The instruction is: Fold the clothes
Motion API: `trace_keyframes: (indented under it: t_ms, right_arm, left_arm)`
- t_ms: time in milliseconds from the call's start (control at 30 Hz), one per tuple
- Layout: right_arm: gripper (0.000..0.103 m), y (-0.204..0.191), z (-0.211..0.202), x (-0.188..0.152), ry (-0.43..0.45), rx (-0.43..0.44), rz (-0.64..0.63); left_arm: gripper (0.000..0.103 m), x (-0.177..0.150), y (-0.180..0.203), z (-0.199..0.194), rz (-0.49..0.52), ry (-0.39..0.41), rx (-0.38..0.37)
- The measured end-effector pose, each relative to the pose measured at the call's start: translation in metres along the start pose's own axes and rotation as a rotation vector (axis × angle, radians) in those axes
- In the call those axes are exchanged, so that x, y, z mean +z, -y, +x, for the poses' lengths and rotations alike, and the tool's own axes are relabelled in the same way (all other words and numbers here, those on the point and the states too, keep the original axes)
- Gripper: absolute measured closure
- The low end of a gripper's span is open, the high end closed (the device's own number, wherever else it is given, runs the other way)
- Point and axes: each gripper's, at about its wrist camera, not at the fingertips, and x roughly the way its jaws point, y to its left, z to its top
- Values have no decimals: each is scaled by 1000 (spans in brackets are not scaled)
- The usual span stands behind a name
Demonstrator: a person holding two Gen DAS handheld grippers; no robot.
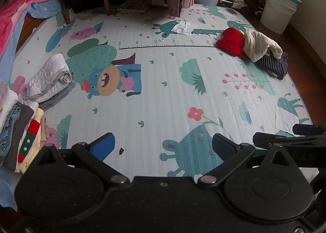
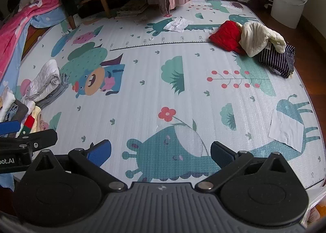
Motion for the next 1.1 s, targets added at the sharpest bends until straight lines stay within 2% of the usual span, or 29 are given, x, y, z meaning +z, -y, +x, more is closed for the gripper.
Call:
trace_keyframes:
  t_ms: [67, 800, 1100]
  right_arm:
    - [0, -2, -1, 2, -4, -1, 0]
    - [0, -4, 1, 1, -10, -1, 3]
    - [0, -4, -3, -1, 8, -43, -16]
  left_arm:
    - [0, 0, 8, 0, -5, 1, 7]
    - [0, 2, -3, -1, -5, -1, 3]
    - [0, 5, -2, -4, -2, 13, -2]
